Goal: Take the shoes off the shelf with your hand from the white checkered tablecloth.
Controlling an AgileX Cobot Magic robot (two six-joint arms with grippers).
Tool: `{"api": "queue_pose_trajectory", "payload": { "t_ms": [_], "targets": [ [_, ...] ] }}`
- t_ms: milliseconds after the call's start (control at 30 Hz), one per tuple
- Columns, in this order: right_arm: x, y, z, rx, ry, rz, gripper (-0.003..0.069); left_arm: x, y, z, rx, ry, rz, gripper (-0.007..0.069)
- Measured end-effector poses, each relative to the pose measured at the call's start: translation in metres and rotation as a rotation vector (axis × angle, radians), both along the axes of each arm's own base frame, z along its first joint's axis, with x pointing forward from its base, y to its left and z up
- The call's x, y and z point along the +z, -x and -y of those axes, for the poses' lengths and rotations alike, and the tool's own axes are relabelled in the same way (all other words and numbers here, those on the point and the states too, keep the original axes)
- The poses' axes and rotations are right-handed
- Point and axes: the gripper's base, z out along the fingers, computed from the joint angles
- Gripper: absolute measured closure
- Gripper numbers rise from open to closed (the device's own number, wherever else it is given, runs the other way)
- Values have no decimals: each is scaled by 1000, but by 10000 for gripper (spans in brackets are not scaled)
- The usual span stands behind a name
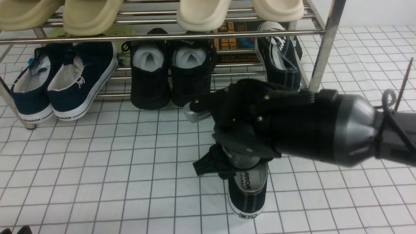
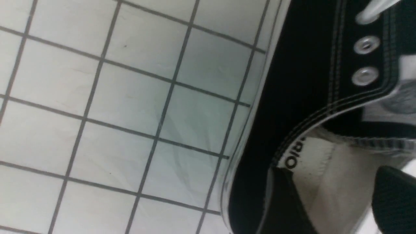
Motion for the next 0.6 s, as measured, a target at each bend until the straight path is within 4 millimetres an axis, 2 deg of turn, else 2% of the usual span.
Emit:
{"api": "queue_pose_trajectory", "payload": {
  "t_ms": [133,233,300,467,533,600],
  "targets": [
    [43,-16,11,6,14,68,195,0,0,0,0,0,0,384],
    [59,-30,20,-19,-2,109,190,0,0,0,0,0,0,384],
    [71,-51,37,-67,-32,162,187,0,0,0,0,0,0,384],
    [73,-89,64,-115,-98,257,187,0,0,0,0,0,0,384],
    [68,-109,74,-120,-122,302,187,0,0,0,0,0,0,384],
    [61,-120,76,-118,-127,322,187,0,0,0,0,0,0,384]
  ]
}}
